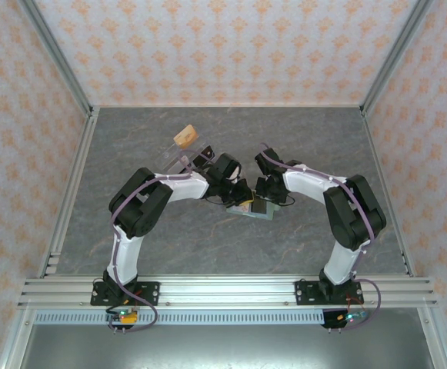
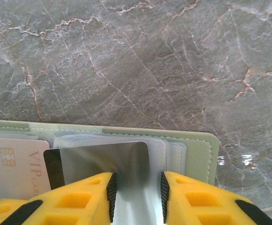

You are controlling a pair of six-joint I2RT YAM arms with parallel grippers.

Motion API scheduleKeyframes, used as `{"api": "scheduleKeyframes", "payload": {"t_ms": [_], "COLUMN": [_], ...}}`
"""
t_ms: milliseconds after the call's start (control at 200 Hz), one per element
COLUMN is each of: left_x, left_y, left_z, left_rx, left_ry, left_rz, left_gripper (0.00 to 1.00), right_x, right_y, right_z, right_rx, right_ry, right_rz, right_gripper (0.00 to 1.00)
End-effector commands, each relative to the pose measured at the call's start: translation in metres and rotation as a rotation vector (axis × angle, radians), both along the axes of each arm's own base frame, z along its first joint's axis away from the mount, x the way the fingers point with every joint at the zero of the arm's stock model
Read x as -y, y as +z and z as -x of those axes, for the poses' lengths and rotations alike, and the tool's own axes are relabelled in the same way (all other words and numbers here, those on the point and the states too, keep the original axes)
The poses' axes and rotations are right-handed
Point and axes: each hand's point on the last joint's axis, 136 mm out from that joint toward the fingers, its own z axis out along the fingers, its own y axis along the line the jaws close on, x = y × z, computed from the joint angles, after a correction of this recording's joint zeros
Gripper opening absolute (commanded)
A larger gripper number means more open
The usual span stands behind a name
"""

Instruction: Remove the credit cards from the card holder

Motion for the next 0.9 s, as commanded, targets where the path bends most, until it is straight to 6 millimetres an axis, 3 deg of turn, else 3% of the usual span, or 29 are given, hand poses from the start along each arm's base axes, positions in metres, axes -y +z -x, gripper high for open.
{"api": "scheduleKeyframes", "payload": {"t_ms": [0,440,621,891], "left_x": [0.004,-0.040,-0.045,-0.050], "left_y": [0.002,0.012,0.012,0.011], "left_z": [-0.003,0.002,0.000,0.001], "left_rx": [0.019,0.059,0.066,0.067], "left_ry": [-0.001,-0.001,-0.003,-0.026], "left_rz": [0.024,-0.096,-0.117,-0.144], "left_gripper": [0.02,0.00,0.00,0.00], "right_x": [-0.006,-0.018,-0.036,-0.039], "right_y": [-0.006,0.038,0.032,0.014], "right_z": [0.003,-0.005,0.001,0.005], "right_rx": [-0.027,0.129,0.072,-0.005], "right_ry": [-0.003,0.038,0.097,0.109], "right_rz": [-0.029,-0.152,-0.225,-0.216], "right_gripper": [0.32,0.40,0.38,0.36]}}
